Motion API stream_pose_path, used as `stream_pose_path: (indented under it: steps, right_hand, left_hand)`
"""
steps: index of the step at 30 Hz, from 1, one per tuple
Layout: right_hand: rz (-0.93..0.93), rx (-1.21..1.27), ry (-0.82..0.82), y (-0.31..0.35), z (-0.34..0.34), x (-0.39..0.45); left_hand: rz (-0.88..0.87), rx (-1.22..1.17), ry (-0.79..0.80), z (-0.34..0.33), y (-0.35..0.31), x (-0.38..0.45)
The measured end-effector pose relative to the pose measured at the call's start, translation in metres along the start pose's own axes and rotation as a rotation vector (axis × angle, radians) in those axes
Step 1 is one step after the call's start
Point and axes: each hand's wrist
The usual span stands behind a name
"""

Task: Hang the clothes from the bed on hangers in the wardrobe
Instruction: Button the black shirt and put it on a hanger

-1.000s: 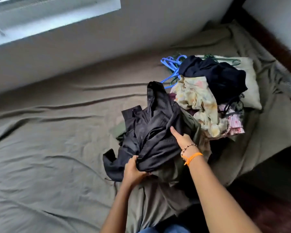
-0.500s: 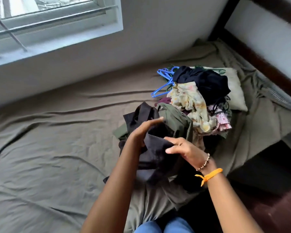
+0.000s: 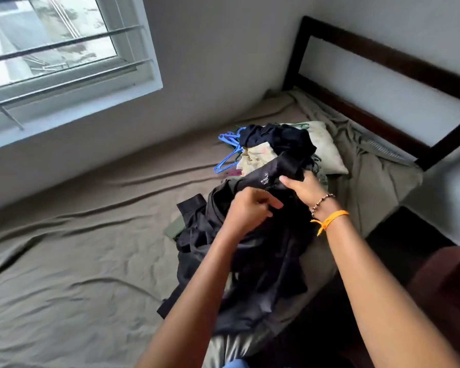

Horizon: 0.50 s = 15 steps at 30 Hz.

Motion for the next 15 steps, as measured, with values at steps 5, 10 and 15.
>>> stream_pose_path:
  steps: [5, 10, 15]
  right_hand:
    - [0.103, 0.124, 0.186, 0.044, 0.032, -0.045]
    - [0.320, 0.330, 0.157, 0.104, 0.062, -0.109]
    - [0.637, 0.139, 0.011, 0.152, 0.095, -0.171]
  left_hand:
    - [-0.276, 0.312, -0.336, 0.051, -0.021, 0.032]
    - [-0.491, 0.489, -0.010, 0.058, -0.083, 0.029]
    - [-0.357, 0.033, 0.255, 0.068, -0.134, -0.023]
Point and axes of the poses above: each hand's wrist, its own x-axis towards the middle knuckle, its own z-axis out of the back of the hand, y = z × x, and after that the axes turned 8 degrees about x, right-handed
